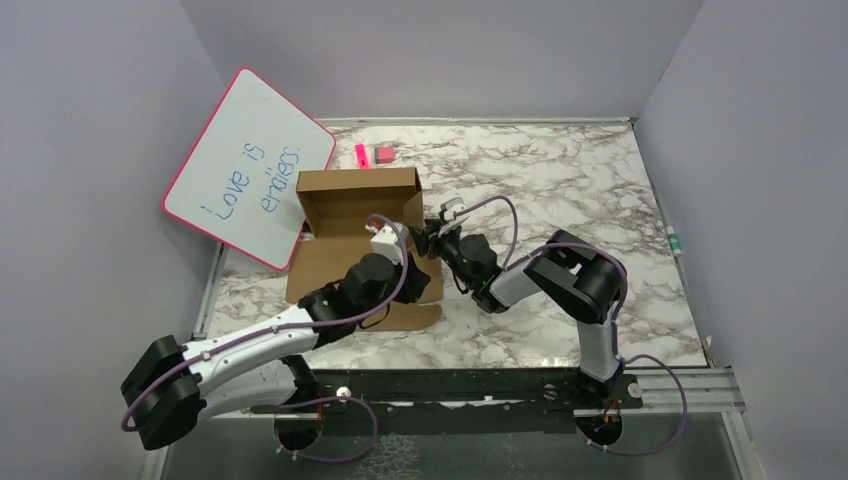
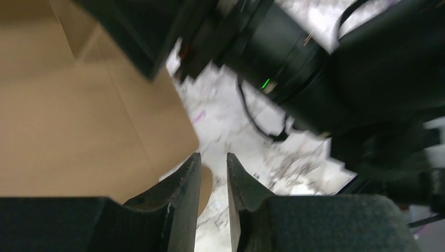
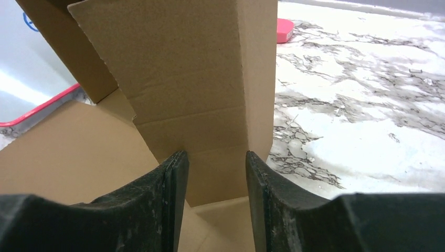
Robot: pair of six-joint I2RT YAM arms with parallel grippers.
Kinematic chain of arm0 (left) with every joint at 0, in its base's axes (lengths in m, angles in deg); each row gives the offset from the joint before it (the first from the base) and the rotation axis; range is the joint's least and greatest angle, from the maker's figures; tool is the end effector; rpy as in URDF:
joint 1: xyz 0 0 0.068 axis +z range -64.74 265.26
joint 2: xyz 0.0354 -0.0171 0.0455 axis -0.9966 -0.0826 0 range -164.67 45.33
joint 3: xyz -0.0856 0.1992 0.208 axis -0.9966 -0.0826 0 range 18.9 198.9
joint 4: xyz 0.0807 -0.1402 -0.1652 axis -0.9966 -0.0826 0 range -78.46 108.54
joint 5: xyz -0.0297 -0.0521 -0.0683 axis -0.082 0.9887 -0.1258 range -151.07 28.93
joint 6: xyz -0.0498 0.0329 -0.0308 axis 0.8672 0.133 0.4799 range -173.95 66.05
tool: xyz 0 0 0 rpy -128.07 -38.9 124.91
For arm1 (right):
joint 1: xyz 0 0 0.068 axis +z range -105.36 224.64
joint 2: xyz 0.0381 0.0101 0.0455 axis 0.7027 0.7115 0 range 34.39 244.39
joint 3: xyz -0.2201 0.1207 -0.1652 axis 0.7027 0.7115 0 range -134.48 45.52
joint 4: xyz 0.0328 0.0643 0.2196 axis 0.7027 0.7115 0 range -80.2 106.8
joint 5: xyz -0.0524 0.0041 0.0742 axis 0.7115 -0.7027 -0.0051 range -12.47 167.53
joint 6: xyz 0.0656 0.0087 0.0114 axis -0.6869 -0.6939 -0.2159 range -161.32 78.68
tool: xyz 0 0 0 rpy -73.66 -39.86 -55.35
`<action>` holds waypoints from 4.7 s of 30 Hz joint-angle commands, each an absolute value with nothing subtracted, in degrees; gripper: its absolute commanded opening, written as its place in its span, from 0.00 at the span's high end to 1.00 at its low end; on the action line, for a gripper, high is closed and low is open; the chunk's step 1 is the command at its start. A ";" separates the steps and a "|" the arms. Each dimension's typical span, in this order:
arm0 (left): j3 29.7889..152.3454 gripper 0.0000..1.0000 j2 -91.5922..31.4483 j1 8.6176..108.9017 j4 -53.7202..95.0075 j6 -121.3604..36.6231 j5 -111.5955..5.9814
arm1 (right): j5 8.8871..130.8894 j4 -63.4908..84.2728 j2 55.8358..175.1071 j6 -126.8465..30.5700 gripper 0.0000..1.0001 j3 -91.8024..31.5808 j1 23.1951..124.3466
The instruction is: Fold the paper box
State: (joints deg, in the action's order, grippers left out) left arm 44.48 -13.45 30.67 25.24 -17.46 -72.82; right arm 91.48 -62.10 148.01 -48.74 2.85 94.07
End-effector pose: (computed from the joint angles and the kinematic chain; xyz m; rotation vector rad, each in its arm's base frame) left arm 0.1202 -0.1503 0.2411 0.1994 2.1067 -0.7805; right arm 0.2629 0.2872 0.2025 -0.3812 1.5388 0.5919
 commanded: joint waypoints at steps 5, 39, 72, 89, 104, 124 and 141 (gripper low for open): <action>68.57 0.66 -8.66 40.99 -3.17 -30.90 -78.53 | 88.21 -65.79 150.24 -45.43 0.46 0.74 94.39; 94.14 0.27 -44.24 91.93 -5.56 -38.95 -45.84 | 70.45 -64.14 150.94 -42.16 0.43 -1.12 88.24; 89.68 0.35 -40.52 88.94 -8.24 -39.00 -36.05 | 61.82 -23.82 112.97 -37.82 0.35 7.36 79.29; 87.92 0.35 -41.24 88.89 -7.22 -39.34 -34.57 | 37.98 -20.32 122.74 -42.98 0.36 -5.62 53.65; 87.04 0.35 -42.03 88.94 -6.33 -39.18 -31.70 | 28.90 -18.79 141.52 -40.63 0.39 -19.44 49.62; 85.87 0.35 -41.77 88.94 -5.19 -38.57 -29.70 | 13.30 -15.37 145.20 -34.50 0.34 -21.04 57.66; 85.26 0.35 -41.59 88.93 -5.01 -39.01 -29.67 | 17.28 -18.14 142.20 -32.63 0.33 -18.67 58.46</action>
State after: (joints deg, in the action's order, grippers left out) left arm 86.91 -40.88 89.05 -2.98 -37.65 -29.76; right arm 15.60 -14.96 145.43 -32.92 -21.44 57.73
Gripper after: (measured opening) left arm 0.650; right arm 0.655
